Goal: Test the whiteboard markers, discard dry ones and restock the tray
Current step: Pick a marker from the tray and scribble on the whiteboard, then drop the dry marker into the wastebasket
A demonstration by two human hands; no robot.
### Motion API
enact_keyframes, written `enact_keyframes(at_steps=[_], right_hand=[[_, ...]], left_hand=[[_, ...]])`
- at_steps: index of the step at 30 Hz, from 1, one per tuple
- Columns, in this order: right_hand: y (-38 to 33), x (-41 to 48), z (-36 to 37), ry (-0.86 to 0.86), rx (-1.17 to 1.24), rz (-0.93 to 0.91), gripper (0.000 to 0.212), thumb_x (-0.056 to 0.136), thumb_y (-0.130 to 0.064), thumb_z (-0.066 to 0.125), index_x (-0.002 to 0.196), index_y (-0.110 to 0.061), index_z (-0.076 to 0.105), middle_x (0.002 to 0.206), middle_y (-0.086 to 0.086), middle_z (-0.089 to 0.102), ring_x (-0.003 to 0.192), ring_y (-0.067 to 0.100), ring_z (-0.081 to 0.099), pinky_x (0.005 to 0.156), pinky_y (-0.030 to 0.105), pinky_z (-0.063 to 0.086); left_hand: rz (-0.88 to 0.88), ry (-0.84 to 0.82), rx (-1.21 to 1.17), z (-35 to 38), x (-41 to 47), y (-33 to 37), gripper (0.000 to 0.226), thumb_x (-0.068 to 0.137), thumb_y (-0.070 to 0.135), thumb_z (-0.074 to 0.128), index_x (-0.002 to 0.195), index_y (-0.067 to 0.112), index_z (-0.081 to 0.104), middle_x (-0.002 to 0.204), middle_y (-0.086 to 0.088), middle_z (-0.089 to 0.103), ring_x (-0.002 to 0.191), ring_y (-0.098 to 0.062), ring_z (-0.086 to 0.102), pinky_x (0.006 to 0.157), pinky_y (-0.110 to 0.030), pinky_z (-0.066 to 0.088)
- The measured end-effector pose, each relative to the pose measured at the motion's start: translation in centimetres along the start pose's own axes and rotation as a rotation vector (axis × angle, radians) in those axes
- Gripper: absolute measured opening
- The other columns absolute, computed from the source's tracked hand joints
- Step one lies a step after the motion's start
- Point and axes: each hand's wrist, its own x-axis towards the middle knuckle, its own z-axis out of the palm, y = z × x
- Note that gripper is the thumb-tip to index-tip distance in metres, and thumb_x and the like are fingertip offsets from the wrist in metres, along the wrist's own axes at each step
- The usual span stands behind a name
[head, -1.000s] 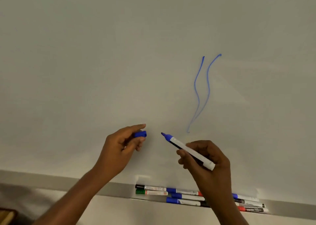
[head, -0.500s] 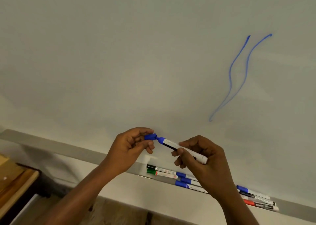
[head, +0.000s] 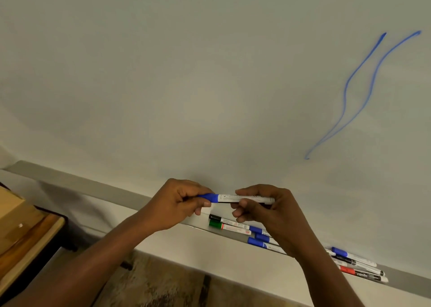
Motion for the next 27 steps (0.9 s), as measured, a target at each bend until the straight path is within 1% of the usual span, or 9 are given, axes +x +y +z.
enact_keyframes(at_steps=[4, 8, 11, 14, 17, 20, 21, 24, 27], right_hand=[[0.9, 0.4, 1.2, 0.006, 0.107, 0.038, 0.017, 0.087, 0.002, 0.059, 0.099, -0.003, 0.07, 0.08, 0.017, 0.075, 0.067, 0.02, 0.072, 0.066, 0.022, 0.057], [2.9, 1.2, 2.7, 0.007, 0.033, 0.049, 0.017, 0.088, -0.009, 0.063, 0.104, -0.01, 0.068, 0.079, 0.004, 0.074, 0.066, 0.01, 0.066, 0.062, 0.018, 0.053], [6.3, 2.7, 4.6, 0.067, -0.247, 0.12, 0.03, 0.086, -0.026, 0.068, 0.114, -0.025, 0.055, 0.092, -0.005, 0.068, 0.076, 0.008, 0.065, 0.063, 0.014, 0.051], [10.1, 3.6, 5.5, 0.129, -0.471, 0.215, 0.063, 0.079, -0.042, 0.072, 0.129, -0.026, 0.039, 0.112, -0.006, 0.051, 0.096, 0.01, 0.057, 0.075, 0.017, 0.049], [13.0, 2.6, 4.8, 0.152, -0.608, 0.277, 0.068, 0.078, -0.051, 0.068, 0.133, -0.025, 0.038, 0.121, -0.005, 0.046, 0.109, 0.014, 0.052, 0.087, 0.026, 0.05], [15.1, 0.7, 3.3, 0.171, -0.702, 0.347, 0.082, 0.067, -0.077, 0.049, 0.128, -0.022, 0.046, 0.117, -0.004, 0.051, 0.102, 0.013, 0.057, 0.084, 0.025, 0.051], [15.9, 0.2, 2.9, 0.185, -0.718, 0.384, 0.083, 0.067, -0.078, 0.049, 0.127, -0.021, 0.046, 0.117, -0.003, 0.054, 0.101, 0.013, 0.058, 0.084, 0.026, 0.051], [17.9, -1.4, 1.8, 0.204, -0.737, 0.526, 0.063, 0.08, -0.051, 0.065, 0.13, -0.019, 0.044, 0.125, 0.003, 0.057, 0.104, 0.015, 0.06, 0.089, 0.03, 0.052], [19.8, -2.6, 1.1, 0.214, -0.751, 0.615, 0.062, 0.082, -0.047, 0.066, 0.132, -0.017, 0.043, 0.128, 0.005, 0.055, 0.106, 0.015, 0.059, 0.09, 0.03, 0.052]], left_hand=[[0.015, 0.054, 0.08, 0.1, -0.7, -1.0, 0.027, 0.083, 0.006, 0.066, 0.102, 0.024, 0.072, 0.075, 0.019, 0.068, 0.062, -0.008, 0.06, 0.061, -0.01, 0.045], [-0.037, 0.061, 0.09, -0.8, -0.7, -2.3, 0.031, 0.079, 0.036, 0.061, 0.105, 0.022, 0.071, 0.084, 0.025, 0.067, 0.072, -0.004, 0.061, 0.061, -0.008, 0.046], [-0.098, -0.023, 0.144, -1.6, 0.0, -6.1, 0.024, 0.086, 0.012, 0.063, 0.107, 0.022, 0.071, 0.088, 0.019, 0.065, 0.073, -0.006, 0.063, 0.066, -0.009, 0.046], [-0.12, -0.022, 0.29, -2.2, 0.3, -11.3, 0.024, 0.087, 0.003, 0.061, 0.104, 0.015, 0.072, 0.078, 0.024, 0.063, 0.078, 0.001, 0.06, 0.071, -0.009, 0.045], [-0.185, -0.01, 0.425, -2.3, 0.1, -16.1, 0.022, 0.089, 0.003, 0.058, 0.106, 0.011, 0.07, 0.086, 0.007, 0.066, 0.076, 0.001, 0.057, 0.077, -0.018, 0.042], [-0.291, 0.005, 0.501, -1.9, -0.6, -20.1, 0.023, 0.088, 0.001, 0.057, 0.106, 0.008, 0.07, 0.098, -0.01, 0.07, 0.09, -0.023, 0.064, 0.084, -0.023, 0.044], [-0.311, 0.013, 0.509, -1.8, -0.8, -21.1, 0.024, 0.087, 0.0, 0.057, 0.104, 0.008, 0.071, 0.099, -0.011, 0.071, 0.093, -0.027, 0.064, 0.087, -0.027, 0.046], [-0.314, 0.003, 0.54, -1.3, -1.0, -23.0, 0.024, 0.087, 0.001, 0.058, 0.104, 0.009, 0.072, 0.099, -0.012, 0.071, 0.095, -0.03, 0.064, 0.091, -0.031, 0.045], [-0.282, -0.073, 0.558, -0.8, -0.7, -23.5, 0.023, 0.088, 0.005, 0.058, 0.107, 0.009, 0.07, 0.097, -0.014, 0.07, 0.092, -0.029, 0.063, 0.09, -0.031, 0.045]])
